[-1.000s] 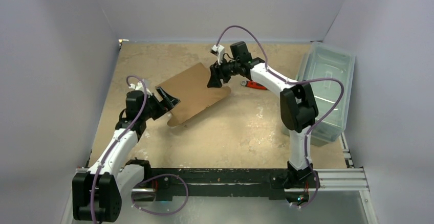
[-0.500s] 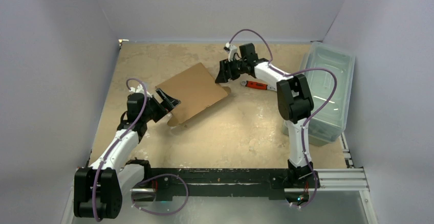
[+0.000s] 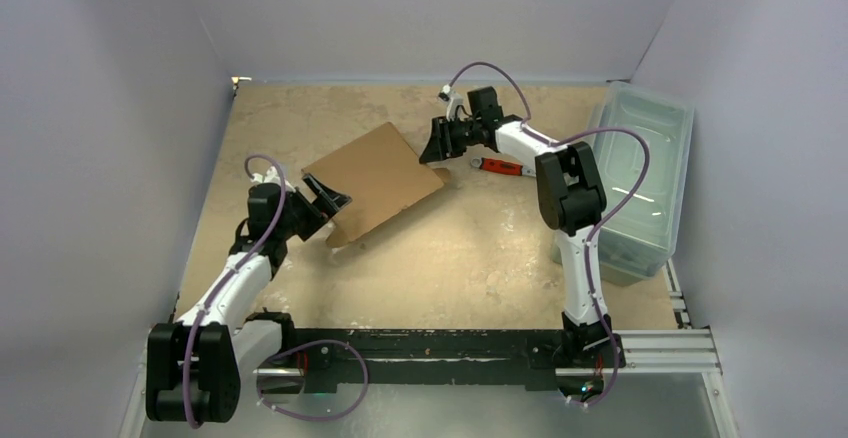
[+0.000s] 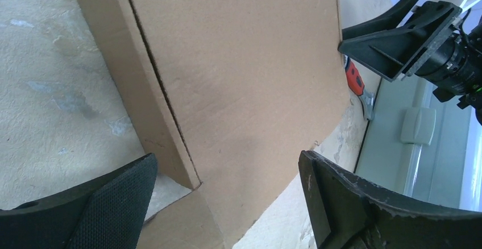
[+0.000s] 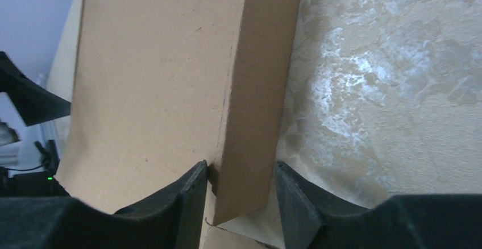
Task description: Fold the paper box
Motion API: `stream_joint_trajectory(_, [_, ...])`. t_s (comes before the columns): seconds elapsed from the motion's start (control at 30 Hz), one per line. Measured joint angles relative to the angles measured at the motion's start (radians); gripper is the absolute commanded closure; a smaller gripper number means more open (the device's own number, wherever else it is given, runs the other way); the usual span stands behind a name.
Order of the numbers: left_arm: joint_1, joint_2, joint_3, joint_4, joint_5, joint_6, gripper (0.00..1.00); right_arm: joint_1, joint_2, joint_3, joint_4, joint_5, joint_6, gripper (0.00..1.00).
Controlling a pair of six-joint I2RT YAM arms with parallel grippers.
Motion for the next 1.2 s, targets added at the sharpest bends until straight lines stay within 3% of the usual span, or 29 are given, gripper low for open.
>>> stream_joint_trajectory(0.23, [0.008, 0.01, -0.041, 0.025, 0.008, -0.027, 0.05, -0.005, 0.01, -0.005, 0.016, -0.036, 0.019, 0.67])
stream_joint_trajectory(0.43, [0.031, 0.01, -0.063, 0.063, 0.02, -0.056, 0.03, -0.007, 0.001, -0.028, 0.044, -0.04, 0.031, 0.72])
stream_joint_trajectory(0.67, [0.043, 0.011, -0.119, 0.181, 0.053, -0.118, 0.03, -0.013, -0.016, -0.056, 0.063, -0.031, 0.037, 0.74])
stream_joint_trajectory(1.2, [0.044, 0.052, -0.135, 0.226, 0.058, -0.146, 0.06, -0.059, -0.091, -0.155, 0.064, -0.027, -0.021, 0.74])
